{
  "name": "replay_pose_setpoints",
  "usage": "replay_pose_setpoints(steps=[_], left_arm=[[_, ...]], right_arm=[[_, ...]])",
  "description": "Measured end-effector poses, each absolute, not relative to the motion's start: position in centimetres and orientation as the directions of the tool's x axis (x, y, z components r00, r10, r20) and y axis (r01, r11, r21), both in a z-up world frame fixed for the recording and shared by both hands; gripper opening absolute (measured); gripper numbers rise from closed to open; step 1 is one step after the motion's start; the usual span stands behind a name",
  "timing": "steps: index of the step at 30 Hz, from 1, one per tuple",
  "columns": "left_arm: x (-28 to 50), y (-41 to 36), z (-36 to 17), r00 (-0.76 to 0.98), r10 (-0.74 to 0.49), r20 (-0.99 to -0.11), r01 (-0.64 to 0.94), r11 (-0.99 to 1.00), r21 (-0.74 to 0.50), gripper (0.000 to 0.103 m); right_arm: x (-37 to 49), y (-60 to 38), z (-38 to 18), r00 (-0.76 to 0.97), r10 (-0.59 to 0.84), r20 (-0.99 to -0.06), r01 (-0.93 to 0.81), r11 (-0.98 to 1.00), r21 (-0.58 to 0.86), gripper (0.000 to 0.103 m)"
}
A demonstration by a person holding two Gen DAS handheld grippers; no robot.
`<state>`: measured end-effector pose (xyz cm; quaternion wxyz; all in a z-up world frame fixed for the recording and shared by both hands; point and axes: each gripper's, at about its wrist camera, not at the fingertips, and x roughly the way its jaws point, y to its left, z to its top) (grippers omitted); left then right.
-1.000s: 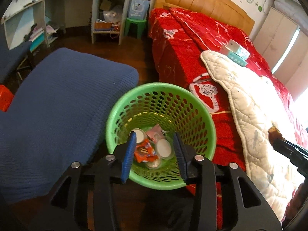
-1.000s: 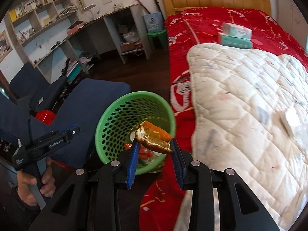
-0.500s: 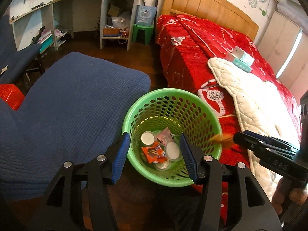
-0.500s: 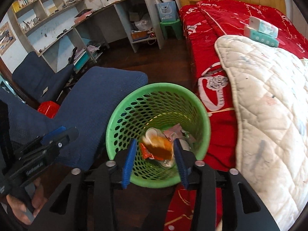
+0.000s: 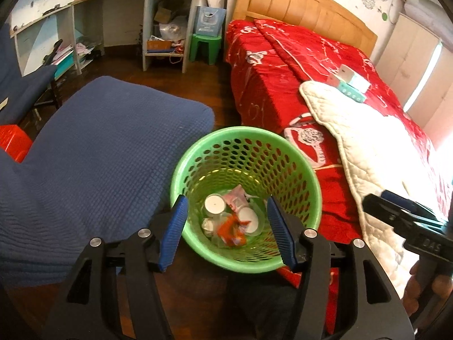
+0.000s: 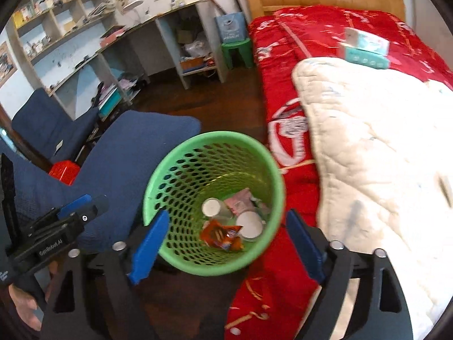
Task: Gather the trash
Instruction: 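Move the right tool to the bed and grasp the white round lid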
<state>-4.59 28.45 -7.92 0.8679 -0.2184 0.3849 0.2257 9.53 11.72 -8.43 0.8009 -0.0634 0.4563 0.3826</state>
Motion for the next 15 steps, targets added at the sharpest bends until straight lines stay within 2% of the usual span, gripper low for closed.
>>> replay_pose_setpoints(steps=[3,7,15], left_arm=[[-4.0,27.4,-7.8,0.608,0.212,-0.765,-0.539,0.817,-0.202,0.058],[-2.8,25.6,-7.7,0.617,0.185,-0.765,-0.502,0.841,-0.201,0.06],[-0.6,21.5,-7.2,0.633,0.134,-0.762,-0.42,0.887,-0.193,0.064]], right_arm=[[9.9,9.0,-8.0,0.332,0.541,-0.773,-0.637,0.733,0.239,0.091],[10.5,4.2,-7.5,0.383,0.511,-0.77,-0.574,0.784,0.235,0.093],[11.3,-6.7,-6.5,0.524,0.358,-0.773,-0.407,0.902,0.142,0.095]])
